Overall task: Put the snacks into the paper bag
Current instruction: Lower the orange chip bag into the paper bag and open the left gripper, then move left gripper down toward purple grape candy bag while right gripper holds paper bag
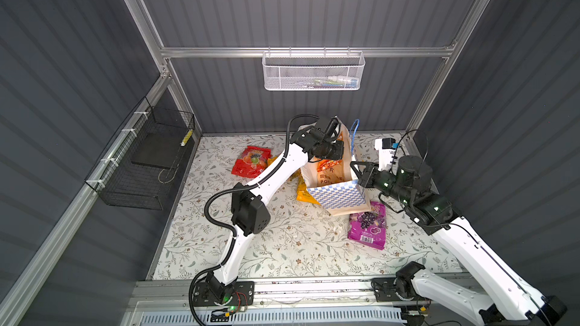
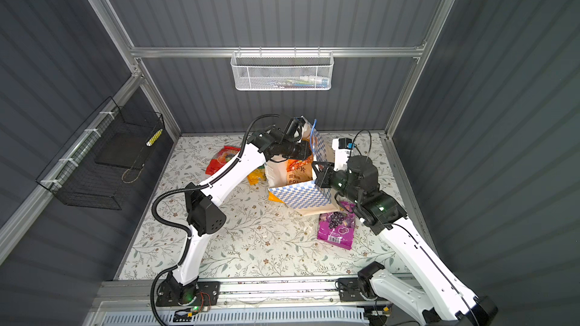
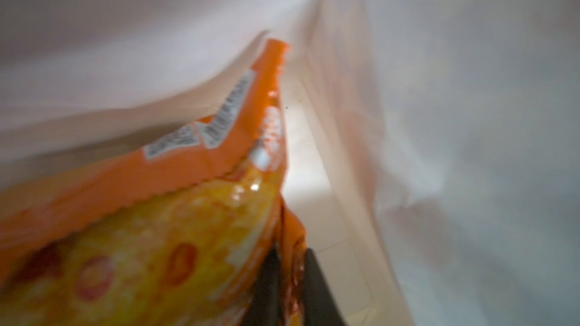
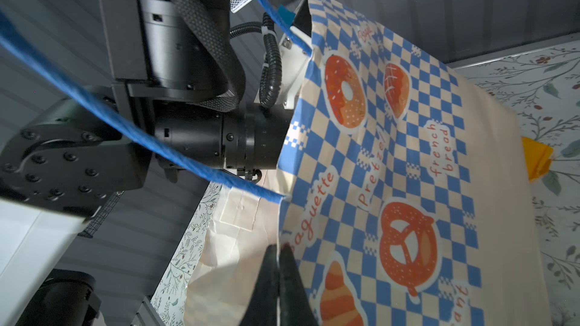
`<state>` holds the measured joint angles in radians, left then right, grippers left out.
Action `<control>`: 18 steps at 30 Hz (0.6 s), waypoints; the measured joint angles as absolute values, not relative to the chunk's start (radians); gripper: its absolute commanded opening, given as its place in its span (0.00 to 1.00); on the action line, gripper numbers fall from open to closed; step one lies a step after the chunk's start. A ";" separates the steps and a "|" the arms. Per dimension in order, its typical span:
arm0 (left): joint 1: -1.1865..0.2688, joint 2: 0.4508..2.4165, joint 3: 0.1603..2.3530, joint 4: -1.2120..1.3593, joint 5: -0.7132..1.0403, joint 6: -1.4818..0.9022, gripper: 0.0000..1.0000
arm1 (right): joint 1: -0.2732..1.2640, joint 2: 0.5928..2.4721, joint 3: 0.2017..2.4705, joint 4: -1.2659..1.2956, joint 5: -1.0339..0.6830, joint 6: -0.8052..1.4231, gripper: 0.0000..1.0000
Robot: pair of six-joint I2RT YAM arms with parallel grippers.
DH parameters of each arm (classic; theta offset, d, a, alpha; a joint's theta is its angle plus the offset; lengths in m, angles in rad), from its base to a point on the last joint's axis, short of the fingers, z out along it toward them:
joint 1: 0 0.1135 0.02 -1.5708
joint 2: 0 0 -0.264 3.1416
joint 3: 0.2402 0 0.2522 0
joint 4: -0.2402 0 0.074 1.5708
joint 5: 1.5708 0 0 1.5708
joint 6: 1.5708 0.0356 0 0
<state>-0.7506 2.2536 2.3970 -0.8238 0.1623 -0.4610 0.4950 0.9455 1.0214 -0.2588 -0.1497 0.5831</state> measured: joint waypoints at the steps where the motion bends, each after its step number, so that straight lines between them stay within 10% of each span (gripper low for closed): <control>1: -0.745 2.255 2.397 -0.826 0.169 -0.466 0.57 | 0.495 0.945 1.021 -0.258 -0.149 0.583 0.00; 7: -0.731 2.186 2.349 -0.807 0.181 -0.464 0.99 | 0.490 0.947 1.021 -0.258 -0.134 0.584 0.00; 18: -0.730 1.986 2.380 -0.785 0.247 -0.434 1.00 | 0.452 0.976 1.022 -0.233 -0.132 0.607 0.00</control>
<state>-0.7303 1.9858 2.3798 -0.7853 0.2474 -0.4335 0.4519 0.9764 1.0218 -0.2325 -0.1318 0.6075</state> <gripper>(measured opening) 0.996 0.049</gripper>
